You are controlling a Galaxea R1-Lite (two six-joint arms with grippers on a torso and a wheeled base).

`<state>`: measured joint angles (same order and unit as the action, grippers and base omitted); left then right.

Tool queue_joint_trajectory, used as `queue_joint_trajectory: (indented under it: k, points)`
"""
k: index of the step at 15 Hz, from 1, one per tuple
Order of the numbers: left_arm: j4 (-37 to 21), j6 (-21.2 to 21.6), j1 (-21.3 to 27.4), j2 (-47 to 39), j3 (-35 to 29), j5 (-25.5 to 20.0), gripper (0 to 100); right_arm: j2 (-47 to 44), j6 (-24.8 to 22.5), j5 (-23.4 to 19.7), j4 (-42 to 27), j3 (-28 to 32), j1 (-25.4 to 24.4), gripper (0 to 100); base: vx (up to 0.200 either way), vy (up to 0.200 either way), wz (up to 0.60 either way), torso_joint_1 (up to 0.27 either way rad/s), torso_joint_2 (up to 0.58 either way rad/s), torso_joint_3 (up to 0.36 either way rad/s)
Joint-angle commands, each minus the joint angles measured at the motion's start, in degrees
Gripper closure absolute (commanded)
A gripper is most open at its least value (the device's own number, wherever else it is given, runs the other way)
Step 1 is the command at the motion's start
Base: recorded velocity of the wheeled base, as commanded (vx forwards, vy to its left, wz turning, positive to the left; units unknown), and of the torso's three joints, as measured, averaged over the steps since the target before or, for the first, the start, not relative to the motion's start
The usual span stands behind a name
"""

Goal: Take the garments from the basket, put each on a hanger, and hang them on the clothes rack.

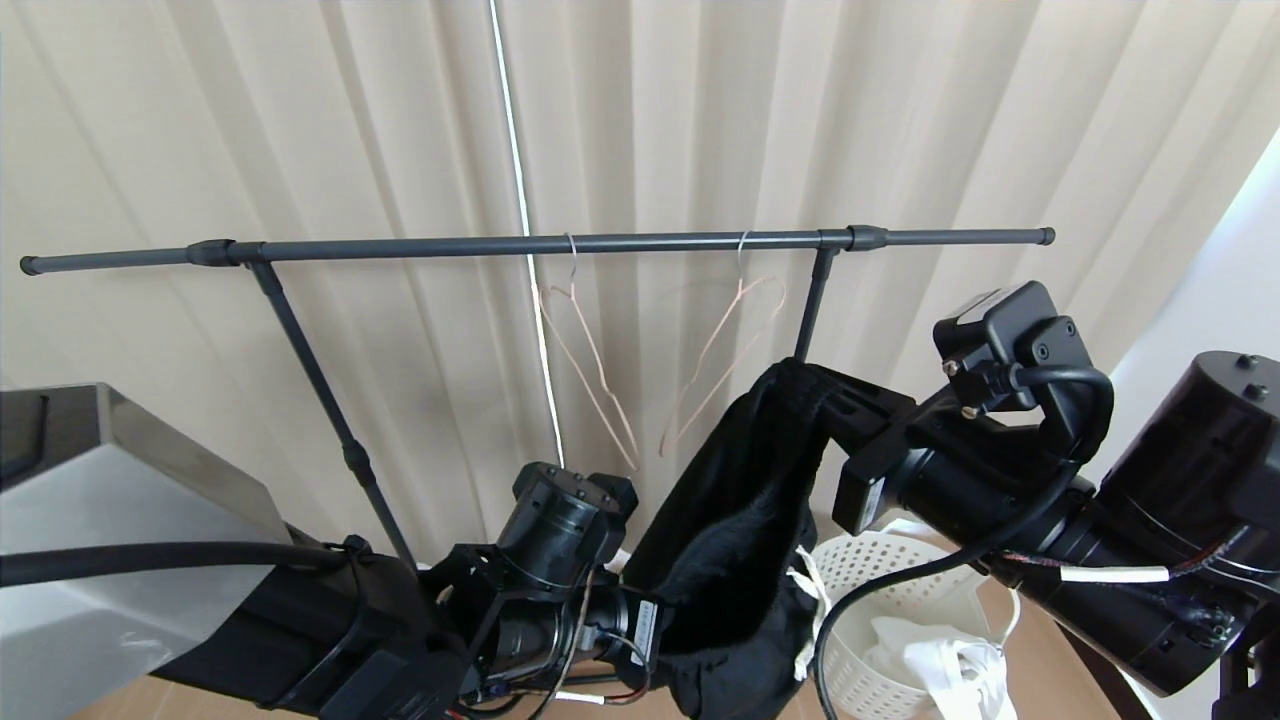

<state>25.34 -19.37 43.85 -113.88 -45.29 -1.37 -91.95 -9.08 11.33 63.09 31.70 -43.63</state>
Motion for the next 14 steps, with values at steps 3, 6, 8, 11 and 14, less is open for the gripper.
queue_joint_trajectory:
  k: [3, 6, 8, 11, 14]
  points:
    - [-0.73, 0.39, -1.05, 6.13, 0.99, 5.32, 100, 1.07, -0.94, 0.98, -0.68, 1.26, 4.17, 100, 0.0, 0.0, 0.0, 0.0, 0.0, 0.0]
    - [-4.51, 5.75, -5.88, 12.11, -1.21, 8.22, 100, -0.51, -5.68, 3.79, -0.51, 1.53, 11.46, 100, 0.0, 0.0, 0.0, 0.0, 0.0, 0.0]
    - [-10.49, 7.15, -7.99, 13.6, -8.15, 14.46, 100, -1.74, -5.77, 5.02, -0.86, 2.76, 12.17, 100, 0.0, 0.0, 0.0, 0.0, 0.0, 0.0]
    - [-19.72, 8.47, -9.48, 14.13, -15.0, 23.69, 100, -4.99, -5.86, 7.75, -0.77, 3.64, 12.17, 100, 0.0, 0.0, 0.0, 0.0, 0.0, 0.0]
    - [-23.76, 9.97, -10.89, 18.17, -12.28, 25.45, 100, -7.01, -6.21, 7.92, -0.86, 4.34, 15.94, 100, 0.0, 0.0, 0.0, 0.0, 0.0, 0.0]
